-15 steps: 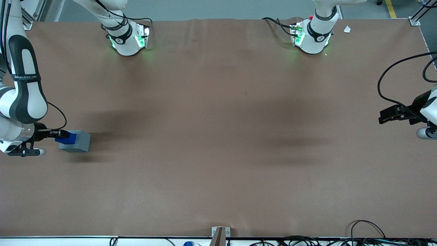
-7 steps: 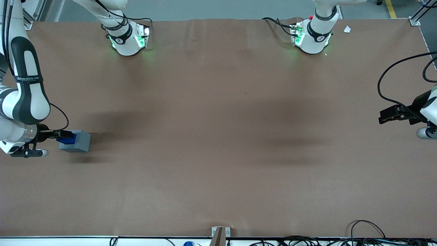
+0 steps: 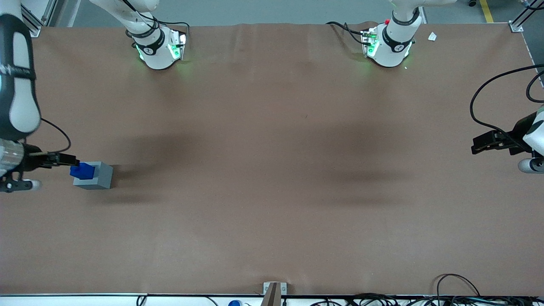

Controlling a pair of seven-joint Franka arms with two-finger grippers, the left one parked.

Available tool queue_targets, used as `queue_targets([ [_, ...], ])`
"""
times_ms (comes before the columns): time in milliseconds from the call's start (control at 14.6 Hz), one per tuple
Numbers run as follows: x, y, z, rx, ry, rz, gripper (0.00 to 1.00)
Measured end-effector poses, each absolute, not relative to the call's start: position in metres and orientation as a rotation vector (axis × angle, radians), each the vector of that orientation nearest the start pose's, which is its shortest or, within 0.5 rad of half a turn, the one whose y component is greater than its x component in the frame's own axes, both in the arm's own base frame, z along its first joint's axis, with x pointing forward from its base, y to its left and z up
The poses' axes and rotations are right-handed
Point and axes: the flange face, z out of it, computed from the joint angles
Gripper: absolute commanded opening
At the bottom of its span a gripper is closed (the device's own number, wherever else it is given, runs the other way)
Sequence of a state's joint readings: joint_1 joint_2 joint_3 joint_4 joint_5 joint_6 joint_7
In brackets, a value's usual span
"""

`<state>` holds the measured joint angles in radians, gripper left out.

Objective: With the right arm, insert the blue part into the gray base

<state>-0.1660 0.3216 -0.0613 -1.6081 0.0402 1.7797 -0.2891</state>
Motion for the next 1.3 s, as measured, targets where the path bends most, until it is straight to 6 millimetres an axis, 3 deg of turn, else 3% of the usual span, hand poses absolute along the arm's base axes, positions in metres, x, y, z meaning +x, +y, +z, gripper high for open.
queue_targets([
  [274, 0.611, -0.104, 0.523, -3.069, -0.134, 0.126, 1.0],
  [686, 0.581, -0.048, 0.606, -3.074, -0.102, 0.101, 1.0],
  [891, 0.559, -0.023, 0.64, -3.076, -0.141, 0.051, 1.0],
  [1029, 0.543, -0.016, 0.655, -3.074, -0.16, 0.021, 1.0],
  [1303, 0.525, -0.014, 0.658, -3.071, -0.168, 0.023, 1.0],
])
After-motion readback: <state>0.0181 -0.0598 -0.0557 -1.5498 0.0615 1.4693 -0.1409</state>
